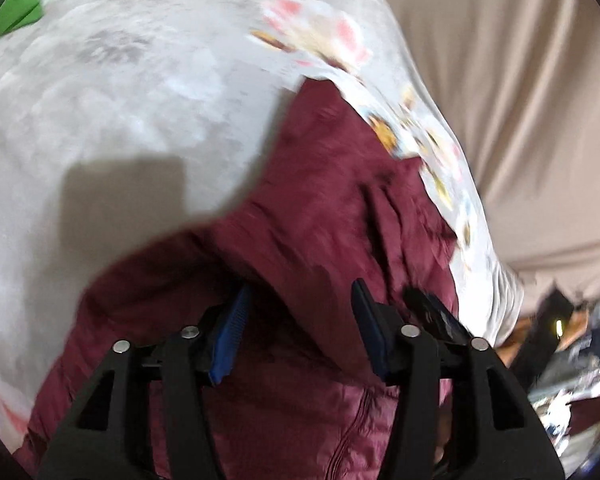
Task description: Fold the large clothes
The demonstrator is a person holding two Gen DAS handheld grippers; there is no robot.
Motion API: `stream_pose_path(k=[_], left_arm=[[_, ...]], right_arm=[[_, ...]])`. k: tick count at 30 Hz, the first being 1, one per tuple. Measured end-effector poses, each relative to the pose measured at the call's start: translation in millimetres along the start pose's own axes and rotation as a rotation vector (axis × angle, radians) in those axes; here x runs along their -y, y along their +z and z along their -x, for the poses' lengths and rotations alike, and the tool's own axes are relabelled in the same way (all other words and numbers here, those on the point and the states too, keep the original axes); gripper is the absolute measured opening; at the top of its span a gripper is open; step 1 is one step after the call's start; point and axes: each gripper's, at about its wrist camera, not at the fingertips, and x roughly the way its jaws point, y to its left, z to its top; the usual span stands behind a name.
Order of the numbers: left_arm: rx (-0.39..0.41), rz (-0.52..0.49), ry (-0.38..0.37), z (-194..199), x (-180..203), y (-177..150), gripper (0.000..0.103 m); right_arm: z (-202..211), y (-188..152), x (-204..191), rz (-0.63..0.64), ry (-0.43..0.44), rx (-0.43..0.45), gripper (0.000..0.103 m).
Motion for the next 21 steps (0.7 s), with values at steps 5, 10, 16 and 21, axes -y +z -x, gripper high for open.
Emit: stream_pose_path(k=[5,10,16,21], left_arm=[[0.001,0.035,0.027,-16.4,-1.1,-1.4,0.059],[0.093,0.096,0.1,-10.2,-24.1,17.7,0.053],[0.125,0.087,0.152,-8.9,-40.2,28.9,0.036],[0.125,0.061,0.202,-10.0,-50.0,30.5,0.022]], right_arm=[[21.4,8.8,20.1,-0.144,0.164,0.043,0.0],[35.2,7.4,-5.1,-0.008,0.124,0.04,0.017],[1.4,-1.4,-30.9,0.095,0.002,0.003,0.056],[2.8,10.5,-23.9,-0.011,0.08,0.023,0.003]])
